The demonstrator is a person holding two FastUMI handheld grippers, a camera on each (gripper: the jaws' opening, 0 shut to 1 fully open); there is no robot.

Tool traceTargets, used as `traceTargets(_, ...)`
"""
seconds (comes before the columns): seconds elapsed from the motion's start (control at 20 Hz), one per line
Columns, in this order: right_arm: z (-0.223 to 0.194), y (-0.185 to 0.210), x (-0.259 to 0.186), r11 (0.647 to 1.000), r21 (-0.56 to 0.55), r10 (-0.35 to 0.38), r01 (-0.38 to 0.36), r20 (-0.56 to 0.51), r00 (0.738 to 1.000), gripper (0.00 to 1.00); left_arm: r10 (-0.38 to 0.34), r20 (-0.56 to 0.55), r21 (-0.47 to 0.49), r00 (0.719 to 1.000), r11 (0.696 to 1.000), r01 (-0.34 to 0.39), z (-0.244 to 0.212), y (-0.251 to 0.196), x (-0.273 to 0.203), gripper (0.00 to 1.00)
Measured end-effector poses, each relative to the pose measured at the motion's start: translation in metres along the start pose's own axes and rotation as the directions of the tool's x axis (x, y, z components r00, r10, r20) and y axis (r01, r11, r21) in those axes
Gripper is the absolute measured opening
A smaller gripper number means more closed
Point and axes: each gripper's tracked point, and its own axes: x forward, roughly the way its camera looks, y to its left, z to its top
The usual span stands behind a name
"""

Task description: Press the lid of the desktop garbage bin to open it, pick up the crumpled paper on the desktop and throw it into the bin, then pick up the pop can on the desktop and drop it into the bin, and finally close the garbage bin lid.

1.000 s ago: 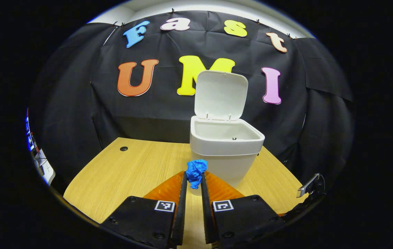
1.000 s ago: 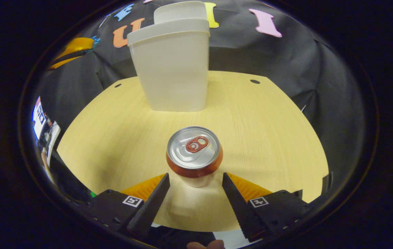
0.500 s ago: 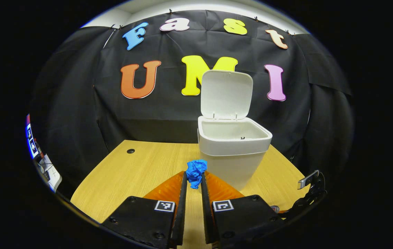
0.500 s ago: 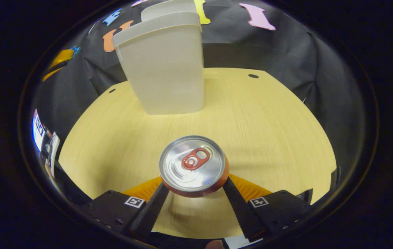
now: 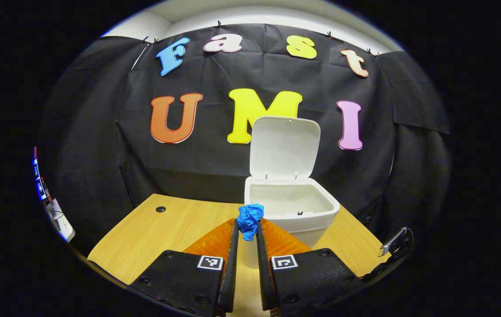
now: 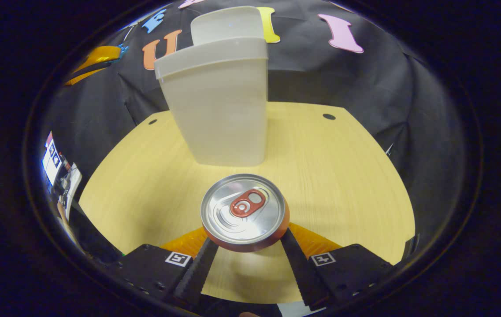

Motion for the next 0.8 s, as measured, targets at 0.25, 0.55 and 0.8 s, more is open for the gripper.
traceTargets(0.25, 0.046, -0.021, -0.019, 1.000, 0.019, -0.020, 0.018, 0.070, 0.997, 0.83, -0.021, 0.071, 0.003, 0.997, 1.000, 0.021, 0.044, -0.015, 0.038, 0.25)
traceTargets(0.55, 0.078, -0.049, -0.038, 0.998, 0.039, -0.062, 0.058, 0.125, 0.990, 0.83, -0.039, 0.123, 0.016, 0.992, 0.999, 0.037, 0.073, -0.031, 0.080, 0.25)
traceTargets(0.8, 0.079, -0.069, -0.043, 0.993, 0.073, -0.099, 0.090, 0.126, 0.987, 0.82, -0.062, 0.084, 0.006, 0.994, 0.998, 0.062, 0.058, -0.041, 0.109, 0.28)
